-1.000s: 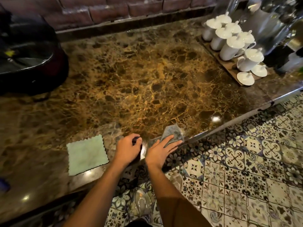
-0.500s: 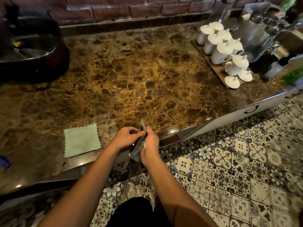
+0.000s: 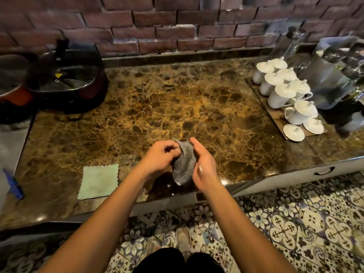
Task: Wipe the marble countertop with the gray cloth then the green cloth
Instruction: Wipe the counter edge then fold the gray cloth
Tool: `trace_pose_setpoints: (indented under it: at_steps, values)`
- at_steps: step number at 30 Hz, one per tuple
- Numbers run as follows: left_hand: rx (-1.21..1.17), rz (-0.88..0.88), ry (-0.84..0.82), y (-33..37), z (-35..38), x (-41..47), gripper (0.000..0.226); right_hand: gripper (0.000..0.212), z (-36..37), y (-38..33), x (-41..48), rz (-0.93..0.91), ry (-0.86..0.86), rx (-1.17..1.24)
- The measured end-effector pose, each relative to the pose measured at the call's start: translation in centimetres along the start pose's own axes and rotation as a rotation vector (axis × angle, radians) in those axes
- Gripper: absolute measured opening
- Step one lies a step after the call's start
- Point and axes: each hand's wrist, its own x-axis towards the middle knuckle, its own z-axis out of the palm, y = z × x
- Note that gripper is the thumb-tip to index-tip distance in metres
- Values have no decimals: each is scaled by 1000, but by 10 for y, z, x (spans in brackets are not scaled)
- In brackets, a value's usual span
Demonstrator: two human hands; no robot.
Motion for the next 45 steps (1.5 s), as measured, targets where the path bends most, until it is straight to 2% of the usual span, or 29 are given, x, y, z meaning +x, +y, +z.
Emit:
trace_pose_setpoints:
  at_steps: [2, 4, 7, 10, 13, 15, 18, 19, 21, 22, 25, 27, 29, 31, 35, 38, 41, 45]
  values:
    - [-15, 73, -64, 18, -5, 4, 23, 26, -7, -21, 8, -1, -58, -87]
    - [48, 142, -133, 29, -13, 7, 19, 24, -14, -38, 18, -62, -154, -278]
    - [292, 180, -189, 50, -22, 13, 14, 42, -15, -74, 30, -197, -449, -643]
    - [495, 222, -171, 71, -35, 15, 14, 61, 5, -107, 42, -257, -772, -1005]
    - [566, 218, -138, 79, -49, 19, 18, 58, 31, -121, 48, -287, -943, -1277]
    - [581, 215, -121, 77, -60, 21, 18, 51, 42, -125, 60, -307, -954, -1338]
    - [562, 227, -48, 72, -75, 21, 18, 9, 54, -123, 73, -397, -951, -1350]
    - [529, 222, -7, 69, -79, 20, 16, 12, 59, -119, 76, -411, -915, -1317]
    - [452, 196, 72, 62, -86, 19, 14, 50, 69, -105, 79, -482, -775, -1225]
    - [416, 183, 93, 58, -87, 19, 14, 56, 75, -94, 76, -532, -683, -1168]
    - [295, 164, 96, 47, -91, 20, 20, 60, 103, -58, 74, -676, -354, -1076]
    - [236, 170, 96, 40, -93, 21, 25, 64, 123, -39, 78, -639, -150, -953]
    - [180, 173, 119, 31, -100, 21, 25, 68, 141, -22, 83, -595, -23, -885]
    - [106, 153, 138, 17, -115, 20, 26, 67, 158, -5, 85, -671, 42, -923]
    - [-42, 116, 123, -8, -145, 18, 23, 58, 165, 18, 105, -1071, 43, -1028]
    - [-129, 117, 101, -20, -168, 19, 22, 61, 172, 41, 124, -1189, 8, -1165]
    - [-36, 170, 79, -28, -197, 22, 21, 57, 187, 51, 128, -1059, -132, -1197]
    - [135, 141, 95, -56, -248, 39, 14, 57, 204, 28, 139, -738, -463, -1322]
